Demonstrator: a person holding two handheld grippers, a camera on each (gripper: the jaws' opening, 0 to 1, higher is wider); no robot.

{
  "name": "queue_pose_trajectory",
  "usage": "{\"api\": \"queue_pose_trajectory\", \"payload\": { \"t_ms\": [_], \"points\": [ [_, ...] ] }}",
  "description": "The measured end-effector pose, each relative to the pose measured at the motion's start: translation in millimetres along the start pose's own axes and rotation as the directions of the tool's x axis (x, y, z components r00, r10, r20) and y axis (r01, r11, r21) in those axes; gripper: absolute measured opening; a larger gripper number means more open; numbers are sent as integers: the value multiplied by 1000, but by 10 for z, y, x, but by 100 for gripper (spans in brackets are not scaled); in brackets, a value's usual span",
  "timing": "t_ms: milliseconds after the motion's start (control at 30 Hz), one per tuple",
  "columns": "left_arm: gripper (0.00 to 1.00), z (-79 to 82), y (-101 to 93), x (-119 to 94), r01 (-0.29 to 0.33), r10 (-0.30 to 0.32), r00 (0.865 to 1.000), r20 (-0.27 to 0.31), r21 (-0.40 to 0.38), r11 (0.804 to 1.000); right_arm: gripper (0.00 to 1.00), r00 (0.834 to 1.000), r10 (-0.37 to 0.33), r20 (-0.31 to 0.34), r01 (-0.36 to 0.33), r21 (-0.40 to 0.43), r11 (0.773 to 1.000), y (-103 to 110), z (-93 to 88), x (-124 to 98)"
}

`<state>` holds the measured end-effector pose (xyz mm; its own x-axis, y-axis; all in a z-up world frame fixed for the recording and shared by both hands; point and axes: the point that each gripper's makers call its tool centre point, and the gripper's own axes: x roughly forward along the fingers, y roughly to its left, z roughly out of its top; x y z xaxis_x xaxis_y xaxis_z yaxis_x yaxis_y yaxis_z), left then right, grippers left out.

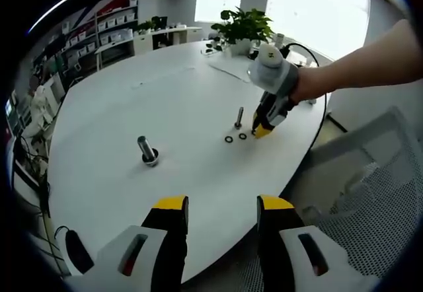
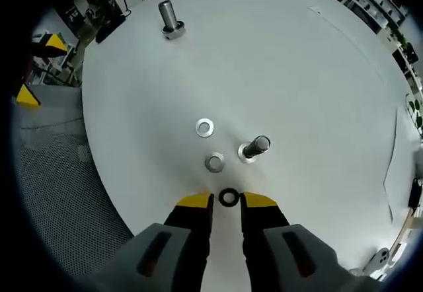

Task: Place the washer onto the threaded stud by aligning its center hole with the stud, sliding it down to the base, and recovering from edge contact or off-axis alignment until the washer reaches the visible bottom stop.

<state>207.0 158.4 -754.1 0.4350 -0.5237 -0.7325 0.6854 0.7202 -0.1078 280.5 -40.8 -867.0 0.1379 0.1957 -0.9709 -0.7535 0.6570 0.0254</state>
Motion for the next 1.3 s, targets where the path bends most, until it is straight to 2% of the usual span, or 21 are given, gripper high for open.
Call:
{"api": "queue_pose_trajectory", "payload": {
  "t_ms": [167,400,667,967,1067,1300],
  "points": [
    [40,7,-4,5,2,-2,1000,-1,2,1000,19,1000,-9,-12,7,-104,995,11,-16,2],
    [40,-9,-7,6,1,-1,1000,-7,2,1000,15,998,-20,-66,9,-169,986,-6,-18,5],
    [40,4,5,4,-1,1,1000,0,-3,1000,14,998,-22,-63,13,-140,990,-36,-27,18],
    [40,25,11,-8,-4,4,1000,10,-9,1000,14,997,-71,3,71,-81,994,-24,-49,0],
    [40,31,14,-9,-5,5,1000,13,-8,1000,14,997,-65,35,66,-21,998,-49,-53,8],
    [40,12,25,-9,-9,9,1000,9,-9,1000,14,996,-71,52,70,26,997,-58,-44,6]
  ]
}}
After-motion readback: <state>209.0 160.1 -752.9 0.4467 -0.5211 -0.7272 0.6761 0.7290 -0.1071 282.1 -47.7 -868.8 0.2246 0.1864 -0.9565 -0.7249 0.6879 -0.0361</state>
